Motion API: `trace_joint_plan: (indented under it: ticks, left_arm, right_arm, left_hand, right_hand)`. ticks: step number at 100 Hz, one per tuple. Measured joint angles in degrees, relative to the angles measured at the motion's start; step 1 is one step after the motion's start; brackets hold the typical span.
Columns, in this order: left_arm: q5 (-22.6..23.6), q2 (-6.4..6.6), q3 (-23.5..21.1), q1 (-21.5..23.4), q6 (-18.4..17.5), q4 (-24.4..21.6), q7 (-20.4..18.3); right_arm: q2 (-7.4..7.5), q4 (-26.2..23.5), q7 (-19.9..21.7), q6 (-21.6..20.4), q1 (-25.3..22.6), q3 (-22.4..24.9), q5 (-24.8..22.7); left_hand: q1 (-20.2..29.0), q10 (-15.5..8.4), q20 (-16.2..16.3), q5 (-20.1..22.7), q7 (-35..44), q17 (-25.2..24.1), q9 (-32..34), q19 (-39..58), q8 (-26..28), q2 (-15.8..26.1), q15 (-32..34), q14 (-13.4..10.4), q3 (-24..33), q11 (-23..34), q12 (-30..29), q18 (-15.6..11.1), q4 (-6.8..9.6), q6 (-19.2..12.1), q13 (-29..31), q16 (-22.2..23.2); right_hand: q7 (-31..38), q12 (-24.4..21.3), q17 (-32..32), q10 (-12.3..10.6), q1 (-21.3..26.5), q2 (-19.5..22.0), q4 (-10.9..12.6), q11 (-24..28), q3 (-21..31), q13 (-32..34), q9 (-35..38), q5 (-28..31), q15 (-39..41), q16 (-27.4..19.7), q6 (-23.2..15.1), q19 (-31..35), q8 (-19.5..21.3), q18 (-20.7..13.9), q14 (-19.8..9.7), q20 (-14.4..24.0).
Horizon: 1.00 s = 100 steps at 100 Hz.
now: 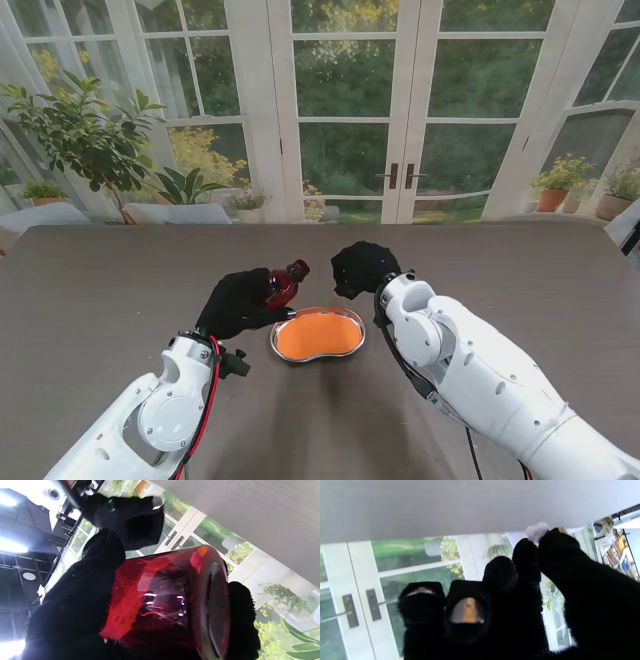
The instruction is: Collect the cotton balls from the tray into a sample bottle
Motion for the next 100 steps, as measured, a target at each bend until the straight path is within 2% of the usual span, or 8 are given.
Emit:
trace_joint_plan:
  ticks: [18, 42, 85, 100]
  left_arm:
    - [-0.46, -0.09, 0.87, -0.97, 0.48, 1.09, 0.08]
    - [-1.17, -0.35, 2.44, -2.43, 1.07, 2.70, 0.61]
    - [-3.13, -1.54, 5.00, -4.39, 1.09, 5.19, 3.50]
    - [-3.61, -1.86, 5.81, -5.22, 0.88, 6.12, 4.08]
  right_arm:
    - [0.87, -6.96, 0.72, 0.91, -2.89, 4.83, -1.09]
    - [1.34, -13.82, 0.85, 0.99, -5.72, 9.16, -1.58]
    - [1.28, -21.04, 0.12, 1.25, -8.43, 12.90, 0.29]
    - [1.21, -22.99, 0.17, 1.22, -9.26, 13.67, 2.53]
  left_hand:
    - [0.00, 0.00, 0.00, 0.00, 0.00, 0.00, 0.00, 0.00, 0.00, 0.00, 0.00, 0.00, 0.00, 0.00, 0.00, 0.00, 0.00, 0.00, 0.00, 0.00]
    - [0.00, 0.00, 0.00, 0.00, 0.00, 0.00, 0.00, 0.00, 0.00, 0.00, 0.00, 0.00, 0.00, 0.00, 0.00, 0.00, 0.00, 0.00, 0.00, 0.00]
    - [0.00, 0.00, 0.00, 0.00, 0.00, 0.00, 0.00, 0.00, 0.00, 0.00, 0.00, 0.00, 0.00, 0.00, 0.00, 0.00, 0.00, 0.00, 0.00, 0.00]
    - [0.00, 0.00, 0.00, 0.00, 0.00, 0.00, 0.00, 0.00, 0.00, 0.00, 0.00, 0.00, 0.00, 0.01, 0.00, 0.00, 0.00, 0.00, 0.00, 0.00]
  right_hand:
    - [0.00, 0.00, 0.00, 0.10, 0.01, 0.10, 0.00, 0.00, 0.00, 0.00, 0.00, 0.00, 0.00, 0.00, 0.22, 0.00, 0.03, 0.00, 0.05, 0.00]
    - [0.01, 0.00, 0.00, 0.17, 0.61, 0.71, 0.00, 0.00, -0.01, 0.00, 0.00, -0.01, 0.00, 0.00, 0.33, 0.00, 0.12, 0.01, 0.10, 0.00]
    - [0.01, 0.00, 0.00, 0.24, 0.61, 1.43, 0.00, 0.00, -0.02, 0.00, 0.00, -0.02, 0.00, 0.00, 0.39, 0.00, 0.28, 0.02, 0.16, 0.00]
    - [0.01, 0.00, 0.00, 0.29, 0.61, 1.94, 0.16, 0.00, -0.03, 0.00, 0.00, -0.02, 0.00, 0.00, 0.46, 0.00, 0.75, 0.02, 0.21, 0.00]
